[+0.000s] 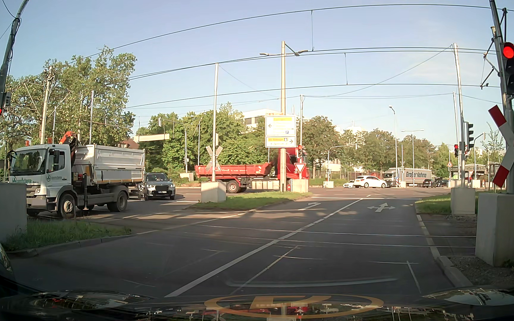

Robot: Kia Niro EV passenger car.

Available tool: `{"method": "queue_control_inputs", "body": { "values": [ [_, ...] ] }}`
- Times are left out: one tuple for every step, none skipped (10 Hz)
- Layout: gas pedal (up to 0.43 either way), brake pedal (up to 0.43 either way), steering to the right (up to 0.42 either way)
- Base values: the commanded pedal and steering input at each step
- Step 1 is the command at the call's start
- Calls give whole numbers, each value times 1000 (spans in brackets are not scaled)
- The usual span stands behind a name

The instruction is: Follow the waypoints while adhering to traffic rules and regulations

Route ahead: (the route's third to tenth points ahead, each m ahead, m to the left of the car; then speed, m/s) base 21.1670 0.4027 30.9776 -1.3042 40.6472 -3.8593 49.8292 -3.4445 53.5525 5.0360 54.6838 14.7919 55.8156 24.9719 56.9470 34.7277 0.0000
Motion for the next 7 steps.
{"method": "queue_control_inputs", "body": {
  "values": [
    [0, 293, 248],
    [0, 293, 248],
    [0, 293, 248],
    [0, 293, 248],
    [0, 293, 248],
    [0, 293, 248],
    [0, 293, 248]
  ]
}}
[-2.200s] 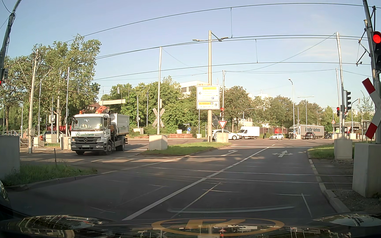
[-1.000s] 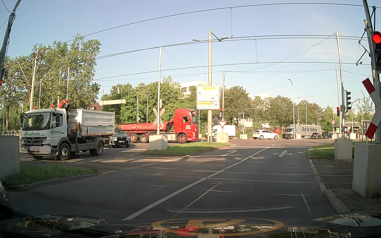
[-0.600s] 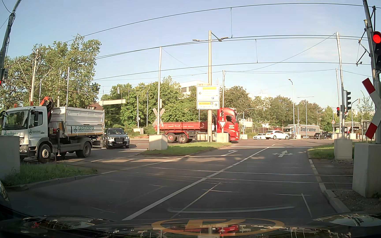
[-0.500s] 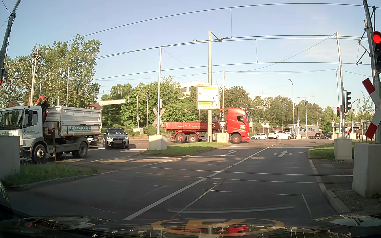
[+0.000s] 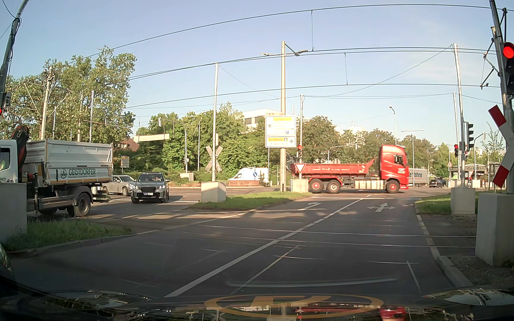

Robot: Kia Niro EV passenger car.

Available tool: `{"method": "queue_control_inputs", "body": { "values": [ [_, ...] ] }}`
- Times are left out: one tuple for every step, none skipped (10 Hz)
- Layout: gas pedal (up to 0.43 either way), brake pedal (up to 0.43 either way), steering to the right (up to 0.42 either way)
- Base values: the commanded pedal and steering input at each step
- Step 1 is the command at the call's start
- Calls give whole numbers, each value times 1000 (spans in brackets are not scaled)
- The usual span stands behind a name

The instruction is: Follow the waypoints while adhering to traffic rules and regulations

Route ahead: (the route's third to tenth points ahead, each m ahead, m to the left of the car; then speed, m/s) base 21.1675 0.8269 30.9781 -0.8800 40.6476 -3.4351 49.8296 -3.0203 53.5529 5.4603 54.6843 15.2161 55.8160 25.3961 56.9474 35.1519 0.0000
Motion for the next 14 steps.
{"method": "queue_control_inputs", "body": {
  "values": [
    [0, 293, 248],
    [0, 293, 248],
    [0, 293, 248],
    [0, 293, 248],
    [0, 293, 248],
    [0, 293, 248],
    [0, 293, 248],
    [0, 293, 248],
    [0, 293, 248],
    [0, 293, 248],
    [0, 293, 248],
    [0, 293, 248],
    [0, 293, 248],
    [0, 293, 248]
  ]
}}
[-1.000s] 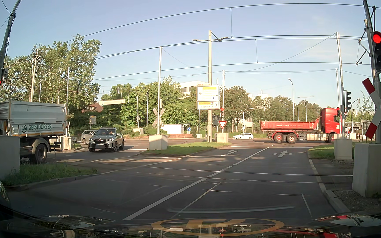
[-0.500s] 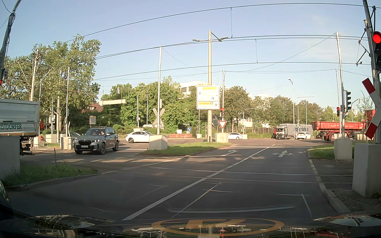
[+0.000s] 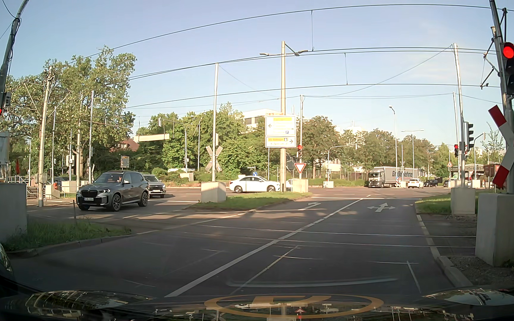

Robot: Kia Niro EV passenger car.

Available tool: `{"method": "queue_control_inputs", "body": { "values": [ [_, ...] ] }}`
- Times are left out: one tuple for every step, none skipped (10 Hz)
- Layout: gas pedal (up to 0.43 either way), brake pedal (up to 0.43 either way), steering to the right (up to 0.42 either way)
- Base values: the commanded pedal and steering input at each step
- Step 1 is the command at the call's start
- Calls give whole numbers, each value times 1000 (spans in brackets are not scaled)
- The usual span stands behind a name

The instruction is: Follow the waypoints while adhering to traffic rules and regulations

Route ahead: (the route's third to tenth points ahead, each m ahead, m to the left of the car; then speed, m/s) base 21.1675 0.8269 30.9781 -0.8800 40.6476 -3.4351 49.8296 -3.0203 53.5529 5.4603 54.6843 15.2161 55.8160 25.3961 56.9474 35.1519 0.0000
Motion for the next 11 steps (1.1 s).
{"method": "queue_control_inputs", "body": {
  "values": [
    [0, 293, 248],
    [0, 293, 248],
    [0, 293, 248],
    [0, 293, 248],
    [0, 293, 248],
    [0, 293, 248],
    [0, 293, 248],
    [0, 293, 248],
    [0, 299, 248],
    [0, 293, 248],
    [0, 293, 248]
  ]
}}
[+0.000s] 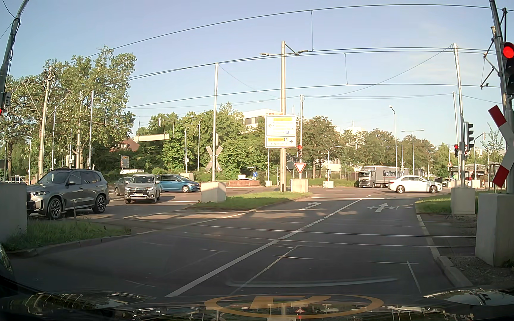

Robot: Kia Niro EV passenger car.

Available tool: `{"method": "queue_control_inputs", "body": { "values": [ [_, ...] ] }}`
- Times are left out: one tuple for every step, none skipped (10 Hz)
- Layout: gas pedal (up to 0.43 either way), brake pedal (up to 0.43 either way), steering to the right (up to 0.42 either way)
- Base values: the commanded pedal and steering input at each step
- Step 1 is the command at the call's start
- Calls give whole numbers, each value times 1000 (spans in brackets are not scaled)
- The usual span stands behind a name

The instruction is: Follow the waypoints while adhering to traffic rules and regulations

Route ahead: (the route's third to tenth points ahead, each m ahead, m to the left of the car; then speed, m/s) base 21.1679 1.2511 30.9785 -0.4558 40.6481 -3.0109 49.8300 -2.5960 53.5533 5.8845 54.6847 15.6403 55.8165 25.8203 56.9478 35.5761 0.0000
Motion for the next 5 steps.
{"method": "queue_control_inputs", "body": {
  "values": [
    [0, 293, 248],
    [0, 293, 248],
    [0, 293, 248],
    [0, 293, 248],
    [0, 293, 248]
  ]
}}
